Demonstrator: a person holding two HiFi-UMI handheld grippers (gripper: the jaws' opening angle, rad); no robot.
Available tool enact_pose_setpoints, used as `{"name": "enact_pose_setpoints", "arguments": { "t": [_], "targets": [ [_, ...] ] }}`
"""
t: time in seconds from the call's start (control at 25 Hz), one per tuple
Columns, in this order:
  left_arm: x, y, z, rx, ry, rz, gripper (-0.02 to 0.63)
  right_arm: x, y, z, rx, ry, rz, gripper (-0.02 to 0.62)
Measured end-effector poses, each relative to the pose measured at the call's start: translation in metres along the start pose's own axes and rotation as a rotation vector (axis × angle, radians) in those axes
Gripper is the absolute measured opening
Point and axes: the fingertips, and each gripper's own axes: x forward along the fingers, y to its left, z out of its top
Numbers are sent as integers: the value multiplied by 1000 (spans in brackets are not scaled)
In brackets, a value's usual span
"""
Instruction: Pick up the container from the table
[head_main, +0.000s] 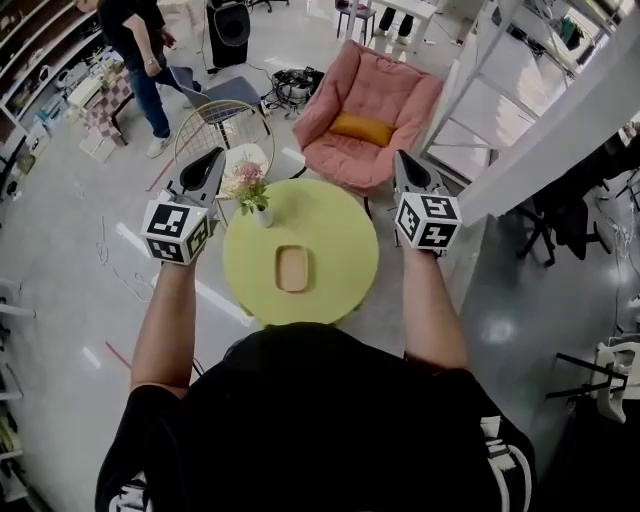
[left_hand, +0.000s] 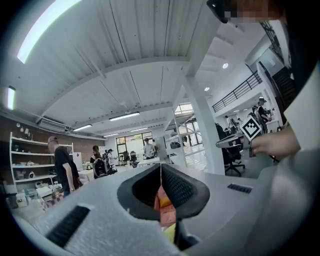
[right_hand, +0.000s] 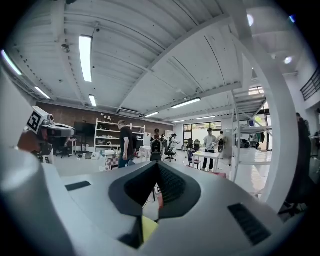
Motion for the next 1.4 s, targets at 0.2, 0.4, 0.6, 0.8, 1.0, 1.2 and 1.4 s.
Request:
{"name": "enact_pose_setpoints", "arguments": {
  "t": [0.2,0.4,0.6,0.8,1.0,1.2,1.4],
  "targets": [
    [-5,-3,-5,-19,26,18,18,2,-1,-1,-1,-1,22,9],
    [-14,0,-3,-34,15,23,18,2,10,8,-18,-2,35,8],
    [-21,11,-6,-50,13,31,18,3,22,11,-37,3,42,9],
    [-22,21,-9,-48,8,19,18,8,29,12,-53,4,25,9],
    [-27,31,-12,-62,9,4,18,12,45,15,-85,16,18,8],
    [-33,41,-14,-57,9,-8,18,14,54,22,-108,23,11,9],
    [-41,50,-25,-64,16,-19,18,17,68,24,-149,33,-1,9]
  ]
}}
